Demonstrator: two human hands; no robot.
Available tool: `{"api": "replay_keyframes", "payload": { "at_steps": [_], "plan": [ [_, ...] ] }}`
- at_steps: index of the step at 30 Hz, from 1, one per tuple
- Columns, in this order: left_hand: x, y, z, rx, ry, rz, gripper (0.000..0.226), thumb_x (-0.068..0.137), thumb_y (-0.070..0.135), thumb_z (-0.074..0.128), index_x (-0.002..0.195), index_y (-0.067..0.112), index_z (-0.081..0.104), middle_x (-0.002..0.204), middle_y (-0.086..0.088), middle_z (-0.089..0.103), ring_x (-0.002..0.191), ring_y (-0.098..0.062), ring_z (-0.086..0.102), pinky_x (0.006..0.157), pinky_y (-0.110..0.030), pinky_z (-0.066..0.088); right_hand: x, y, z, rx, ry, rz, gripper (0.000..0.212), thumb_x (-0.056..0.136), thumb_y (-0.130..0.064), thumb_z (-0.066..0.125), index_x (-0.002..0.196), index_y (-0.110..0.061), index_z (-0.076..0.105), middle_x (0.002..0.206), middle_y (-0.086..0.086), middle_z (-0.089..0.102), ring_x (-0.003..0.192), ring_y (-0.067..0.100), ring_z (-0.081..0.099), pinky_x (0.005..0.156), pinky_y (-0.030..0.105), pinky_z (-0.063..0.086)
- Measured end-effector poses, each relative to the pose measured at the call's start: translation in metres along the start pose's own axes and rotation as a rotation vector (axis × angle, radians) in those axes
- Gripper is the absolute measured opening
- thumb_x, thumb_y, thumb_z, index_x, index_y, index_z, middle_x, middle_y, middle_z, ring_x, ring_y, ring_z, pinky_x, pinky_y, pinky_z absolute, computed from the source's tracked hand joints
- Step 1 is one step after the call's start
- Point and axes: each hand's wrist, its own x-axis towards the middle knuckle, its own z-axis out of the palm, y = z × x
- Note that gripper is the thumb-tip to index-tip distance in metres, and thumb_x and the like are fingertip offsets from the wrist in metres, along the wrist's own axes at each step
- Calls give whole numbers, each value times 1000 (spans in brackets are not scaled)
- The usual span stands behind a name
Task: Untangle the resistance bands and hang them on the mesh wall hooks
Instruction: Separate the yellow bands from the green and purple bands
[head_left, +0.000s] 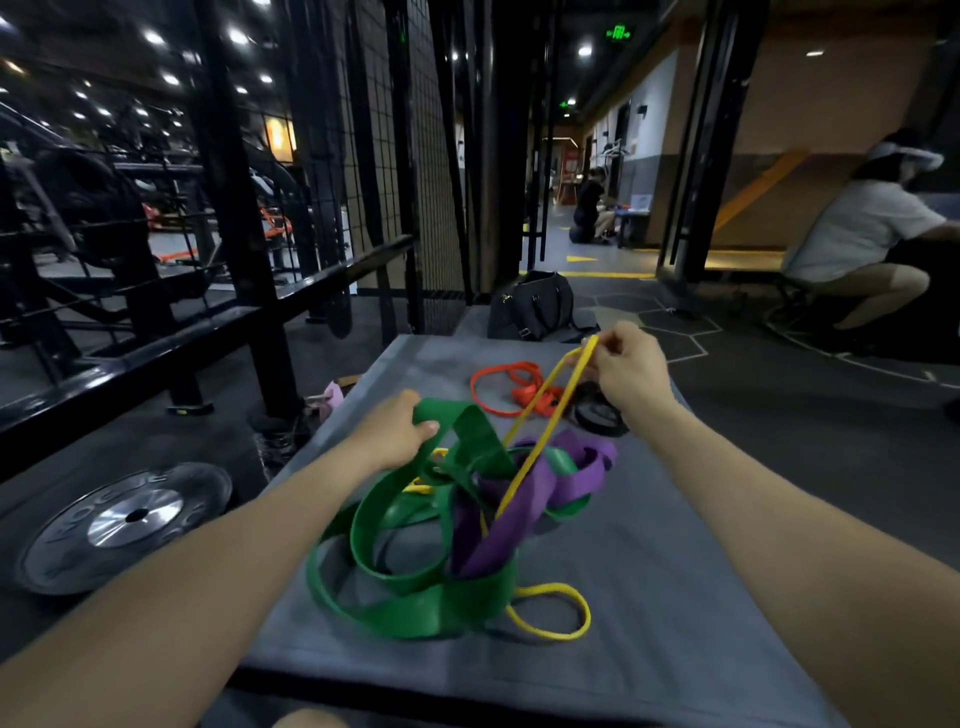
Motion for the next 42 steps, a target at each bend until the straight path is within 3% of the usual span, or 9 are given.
{"api": "replay_keyframes", "payload": {
  "at_steps": [6,11,15,19,24,28,33,37,42],
  "plan": [
    [-9,-10,16,352,-158,-107,39,87,29,60,118,8,48,125,-13,48,111,-31,54,92,-37,44,-6,20,-9,-74,47,142,24,90,-15,57,67,-17,51,83,18,71,81,33,70,77,52,57],
    [-21,45,51,-256,-283,212,40,86,12,63,124,5,52,129,-13,51,108,-16,52,95,-22,41,-11,9,2,-150,6,91,19,91,-11,50,73,-14,50,86,17,71,72,25,70,63,39,56],
    [-35,55,80,-187,-577,286,27,81,16,67,106,15,58,95,0,60,93,-14,55,91,-31,48,-8,-6,-2,-140,18,39,23,91,-11,51,69,-18,50,83,14,70,70,25,70,60,37,56],
    [-17,44,52,-199,-363,230,11,90,11,57,80,14,56,72,0,51,72,-17,49,66,-26,42,-7,0,-12,-108,21,43,25,93,-6,49,70,-16,50,73,8,65,64,16,66,67,32,56],
    [9,62,-23,-942,-10,-4,18,91,6,55,76,15,52,74,-4,53,67,-12,54,50,-18,55,-17,5,-4,-52,-140,81,24,93,-2,51,71,-11,47,70,14,65,45,3,63,46,17,52],
    [20,86,-45,-1081,72,10,17,93,5,51,77,12,52,76,-5,54,69,-13,55,49,-15,55,-35,-2,16,-95,-364,32,4,83,5,60,84,1,60,93,30,68,72,22,63,75,35,55],
    [25,116,-39,-1268,76,-17,14,92,6,52,78,9,52,74,-6,56,67,-13,56,47,-16,54,-54,-8,31,-63,-586,-3,13,83,-4,66,92,3,62,78,10,58,71,15,52,68,26,45],
    [28,133,-49,-1417,84,16,18,93,13,52,76,8,53,72,-5,56,61,-10,58,49,-17,54,-46,-11,35,-78,-444,4,24,87,-7,63,67,-16,55,67,5,58,64,19,53,54,21,43],
    [19,105,-31,-996,-66,-65,36,96,40,41,76,12,52,71,-3,54,66,-13,53,66,-27,50,-18,-12,11,-1,-167,85,26,89,-4,59,65,-13,54,69,15,64,66,27,63,60,34,51]
  ]
}}
